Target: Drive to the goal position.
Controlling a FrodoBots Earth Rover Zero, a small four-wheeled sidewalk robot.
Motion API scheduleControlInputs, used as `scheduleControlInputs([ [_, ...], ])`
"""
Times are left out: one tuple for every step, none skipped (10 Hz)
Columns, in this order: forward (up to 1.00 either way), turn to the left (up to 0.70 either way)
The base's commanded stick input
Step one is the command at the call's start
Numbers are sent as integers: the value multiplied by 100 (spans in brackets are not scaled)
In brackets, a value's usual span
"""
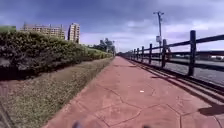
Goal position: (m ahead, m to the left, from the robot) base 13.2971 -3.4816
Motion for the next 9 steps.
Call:
scheduleControlInputs([
  [70,0],
  [70,0],
  [70,0],
  [70,0],
  [70,0],
  [70,0],
  [70,0],
  [70,0],
  [70,0],
])
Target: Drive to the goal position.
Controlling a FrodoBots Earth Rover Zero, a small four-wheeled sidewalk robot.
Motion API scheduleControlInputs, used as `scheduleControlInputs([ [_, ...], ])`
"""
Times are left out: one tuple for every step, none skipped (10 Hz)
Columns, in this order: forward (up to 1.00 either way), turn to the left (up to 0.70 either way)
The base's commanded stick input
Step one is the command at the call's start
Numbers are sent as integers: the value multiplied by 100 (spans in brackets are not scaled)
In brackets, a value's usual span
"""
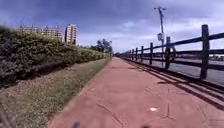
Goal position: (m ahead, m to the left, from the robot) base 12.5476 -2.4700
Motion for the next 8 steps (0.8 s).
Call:
scheduleControlInputs([
  [70,0],
  [70,0],
  [70,0],
  [70,0],
  [70,0],
  [70,0],
  [70,0],
  [70,0],
])
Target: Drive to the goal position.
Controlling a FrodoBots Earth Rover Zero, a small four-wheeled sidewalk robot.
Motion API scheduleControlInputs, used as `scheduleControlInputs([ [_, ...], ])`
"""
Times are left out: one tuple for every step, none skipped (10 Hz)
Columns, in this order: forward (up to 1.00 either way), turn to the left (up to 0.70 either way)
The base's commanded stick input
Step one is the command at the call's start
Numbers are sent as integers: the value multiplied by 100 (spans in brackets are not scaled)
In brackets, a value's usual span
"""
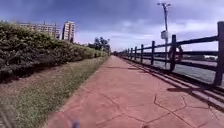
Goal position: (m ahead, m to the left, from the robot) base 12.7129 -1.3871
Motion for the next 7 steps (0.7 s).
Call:
scheduleControlInputs([
  [70,0],
  [70,0],
  [70,0],
  [70,0],
  [70,0],
  [70,11],
  [70,35],
])
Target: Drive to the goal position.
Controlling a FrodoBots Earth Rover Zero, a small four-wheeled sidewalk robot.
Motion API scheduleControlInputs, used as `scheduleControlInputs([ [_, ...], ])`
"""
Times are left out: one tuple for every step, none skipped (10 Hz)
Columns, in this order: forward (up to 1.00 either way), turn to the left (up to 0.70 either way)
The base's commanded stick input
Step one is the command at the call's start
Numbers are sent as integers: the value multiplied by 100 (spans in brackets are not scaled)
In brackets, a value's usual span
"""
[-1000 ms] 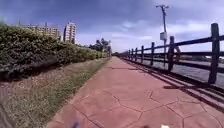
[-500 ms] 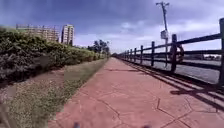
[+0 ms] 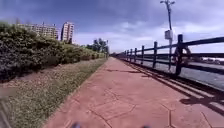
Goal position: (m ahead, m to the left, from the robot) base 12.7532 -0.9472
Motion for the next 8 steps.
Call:
scheduleControlInputs([
  [70,35],
  [70,35],
  [70,4],
  [70,0],
  [70,0],
  [70,0],
  [70,0],
  [70,0],
])
